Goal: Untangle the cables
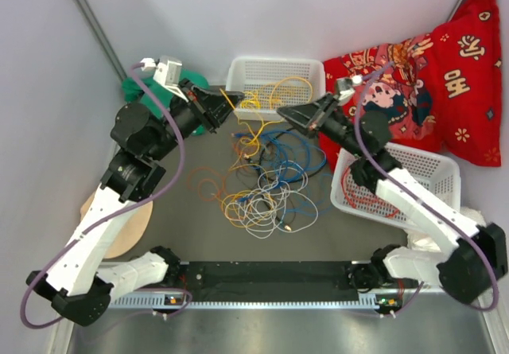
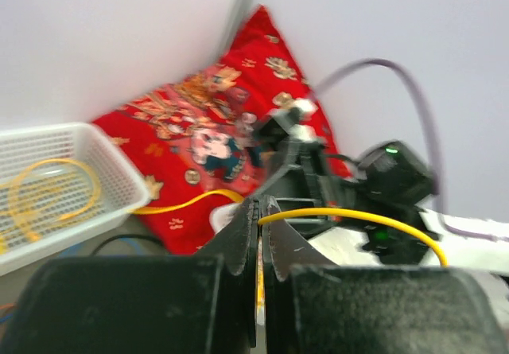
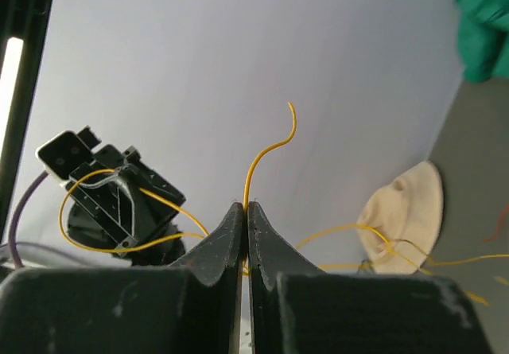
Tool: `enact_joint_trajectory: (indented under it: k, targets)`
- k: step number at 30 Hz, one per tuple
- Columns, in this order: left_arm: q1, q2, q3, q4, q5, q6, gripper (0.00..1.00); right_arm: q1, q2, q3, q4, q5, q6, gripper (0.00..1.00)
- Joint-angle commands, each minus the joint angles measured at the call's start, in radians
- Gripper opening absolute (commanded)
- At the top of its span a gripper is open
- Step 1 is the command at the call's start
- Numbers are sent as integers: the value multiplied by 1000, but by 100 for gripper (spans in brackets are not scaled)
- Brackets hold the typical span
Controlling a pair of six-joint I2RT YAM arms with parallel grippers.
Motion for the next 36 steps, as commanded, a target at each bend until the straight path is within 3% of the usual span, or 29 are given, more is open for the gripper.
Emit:
enact_joint_trajectory:
  k: [1,5,10,13,17,26,31,36]
  targets:
    - [-1,-15,101,-139,-237,71,0,-130,-168,45,-322,56,-244,0]
    - [2,-24,112,-241,-467,80,0,-254,-275,109,-619,108,-372,0]
    - [3,-38,101,-315,-748,102,0,-414,-385,192,-787,131,-461,0]
    - [19,-38,96,-317,-828,126,0,-425,-430,284,-917,244,-557,0]
    - [55,-13,119,-362,-859,128,0,-423,-496,324,-967,387,-608,0]
    - [160,31,96,-444,-914,21,0,-420,-564,451,-1040,536,-703,0]
    - [220,47,46,-465,-894,-32,0,-400,-579,509,-1043,568,-739,0]
    - [232,21,3,-424,-802,-58,0,-389,-568,496,-1024,501,-736,0]
